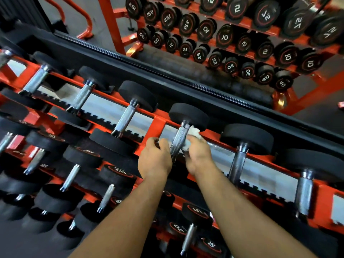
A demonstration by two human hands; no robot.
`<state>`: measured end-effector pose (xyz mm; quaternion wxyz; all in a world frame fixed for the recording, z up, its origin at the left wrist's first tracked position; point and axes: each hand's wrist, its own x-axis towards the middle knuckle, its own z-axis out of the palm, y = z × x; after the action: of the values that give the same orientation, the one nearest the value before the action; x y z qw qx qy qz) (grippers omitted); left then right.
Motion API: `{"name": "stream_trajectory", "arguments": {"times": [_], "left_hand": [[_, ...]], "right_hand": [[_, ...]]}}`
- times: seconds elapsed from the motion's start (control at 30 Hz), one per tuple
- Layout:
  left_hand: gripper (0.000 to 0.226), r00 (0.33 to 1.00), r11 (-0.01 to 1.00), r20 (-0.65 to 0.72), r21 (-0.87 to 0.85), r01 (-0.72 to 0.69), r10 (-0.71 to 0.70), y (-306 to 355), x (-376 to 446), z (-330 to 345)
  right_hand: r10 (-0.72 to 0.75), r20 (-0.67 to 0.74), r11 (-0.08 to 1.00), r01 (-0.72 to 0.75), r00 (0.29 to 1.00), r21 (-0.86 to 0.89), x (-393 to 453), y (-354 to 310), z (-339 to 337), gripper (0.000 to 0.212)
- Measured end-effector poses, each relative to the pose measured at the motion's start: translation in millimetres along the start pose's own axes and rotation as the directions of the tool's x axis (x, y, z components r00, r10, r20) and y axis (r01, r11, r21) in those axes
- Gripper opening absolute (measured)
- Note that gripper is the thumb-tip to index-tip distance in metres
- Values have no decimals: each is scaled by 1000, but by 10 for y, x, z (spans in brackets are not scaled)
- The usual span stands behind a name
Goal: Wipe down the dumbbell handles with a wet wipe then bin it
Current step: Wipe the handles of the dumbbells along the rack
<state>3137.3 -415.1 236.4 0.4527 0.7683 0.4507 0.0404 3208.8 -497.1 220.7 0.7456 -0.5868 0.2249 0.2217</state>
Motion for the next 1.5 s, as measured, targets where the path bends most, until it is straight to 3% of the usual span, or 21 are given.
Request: {"name": "stream_trajectory", "arguments": {"times": [0.07, 0.2, 0.43, 0.53, 0.77, 0.93, 1.2, 1.37, 1.5], "left_hand": [[40, 1000, 1000, -6, -4, -2, 2, -4, 1, -5], [39, 1000, 1000, -15, 4, -13, 13, 4, 4, 0], [37, 1000, 1000, -12, 10, -10, 10, 4, 15, -9], [37, 1000, 1000, -14, 18, -16, 16, 19, -5, -8], [32, 1000, 1000, -18, 15, 7, -7, 5, 21, -13], [33, 1000, 1000, -10, 11, -13, 13, 23, 5, 3], [31, 1000, 1000, -16, 13, 14, -14, -8, 44, 3], [34, 1000, 1000, -3, -1, 6, -6, 15, 1, -24], [31, 1000, 1000, -4, 15, 16, -16, -12, 34, -23]], "right_hand": [[99, 44, 986, -104, 994, 131, 83, -86, 53, 16], [223, 136, 972, -230, 965, 41, 244, -178, 183, 15], [191, 59, 981, -188, 980, -51, 237, -237, 213, 15], [251, 93, 962, -238, 964, -133, 320, -319, 291, 19], [219, 154, 975, -223, 964, 12, 241, -167, 195, 31], [259, 110, 966, -255, 960, -52, 296, -231, 273, 17], [252, 190, 967, -252, 949, -23, 176, -171, 128, 37], [229, 172, 973, -223, 958, -56, 246, -169, 159, 20], [298, 252, 953, -301, 921, -28, 183, -155, 51, 46]]}}
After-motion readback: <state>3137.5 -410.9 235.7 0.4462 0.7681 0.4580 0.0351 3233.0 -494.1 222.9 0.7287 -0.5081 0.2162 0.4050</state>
